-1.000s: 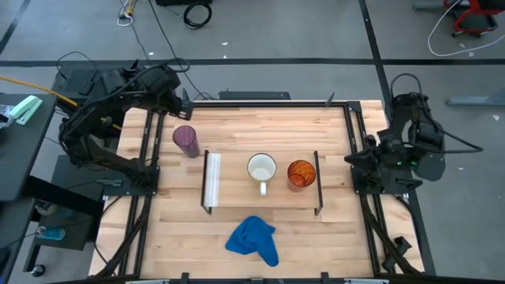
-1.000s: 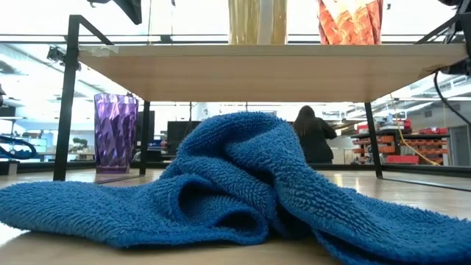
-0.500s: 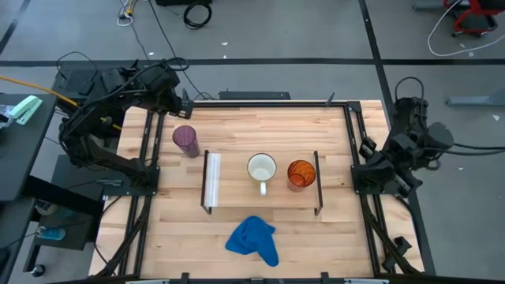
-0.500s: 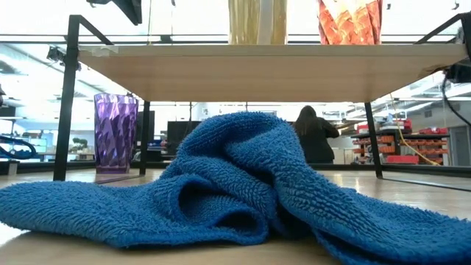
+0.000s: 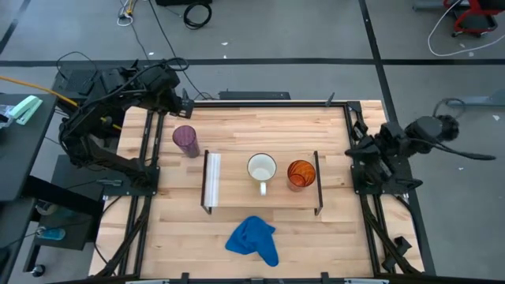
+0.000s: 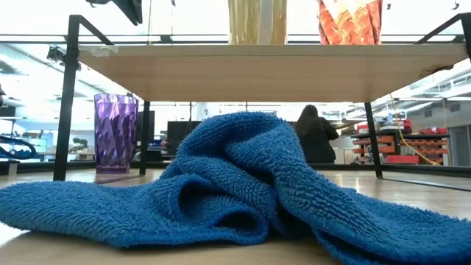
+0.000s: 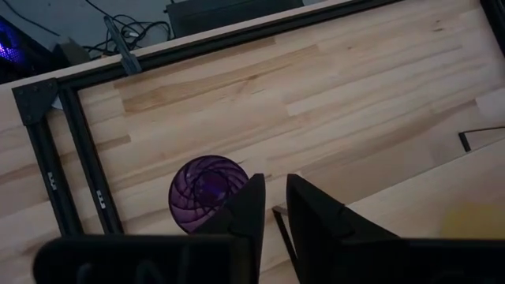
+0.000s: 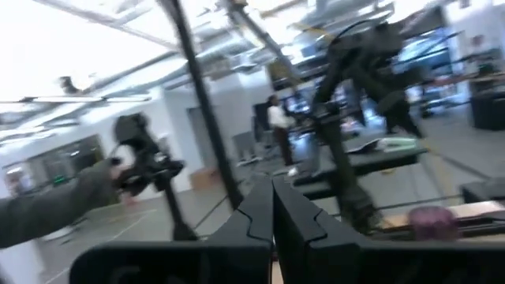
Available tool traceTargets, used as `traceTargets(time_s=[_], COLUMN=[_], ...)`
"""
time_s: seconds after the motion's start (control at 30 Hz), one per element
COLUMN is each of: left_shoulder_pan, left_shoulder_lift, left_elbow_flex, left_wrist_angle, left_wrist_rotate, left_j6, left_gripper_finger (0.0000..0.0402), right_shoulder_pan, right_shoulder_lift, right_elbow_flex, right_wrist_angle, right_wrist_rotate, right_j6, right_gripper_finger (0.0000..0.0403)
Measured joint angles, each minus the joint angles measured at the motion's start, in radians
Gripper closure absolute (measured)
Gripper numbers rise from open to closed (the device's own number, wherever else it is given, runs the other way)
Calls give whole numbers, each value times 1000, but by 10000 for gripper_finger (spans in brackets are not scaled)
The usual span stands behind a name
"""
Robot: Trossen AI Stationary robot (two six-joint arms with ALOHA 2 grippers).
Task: Stack small to large cups/mugs on shelf
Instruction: Put the violet cup on the shelf
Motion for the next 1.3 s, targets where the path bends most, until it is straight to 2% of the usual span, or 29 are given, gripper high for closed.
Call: traceTargets(time_s=[0.23,0.4,0.67,1.0,1.2,1.3], left_shoulder_pan=[0,0,11,121,233,277], left_shoulder_lift=[0,0,0,0,0,-3], left_elbow_flex=[0,0,0,0,-1,-67], left_wrist_angle=[0,0,0,0,0,0], left_wrist_rotate=[0,0,5,129,148,196], left_j6=[1,9,28,34,61,98], left_gripper_finger=[336,331,332,329,332,330], right_shoulder_pan=[-203,-271,-280,-280,-280,-280], right_shoulder_lift=[-84,-199,-343,-315,-299,-298], right_elbow_flex=[0,0,1,1,1,1], right_wrist_angle=[-111,-215,-354,-452,-505,-522], right_wrist_rotate=[-32,34,136,138,138,138], right_j6=[41,70,146,196,259,272], right_gripper_finger=[398,394,393,393,392,392])
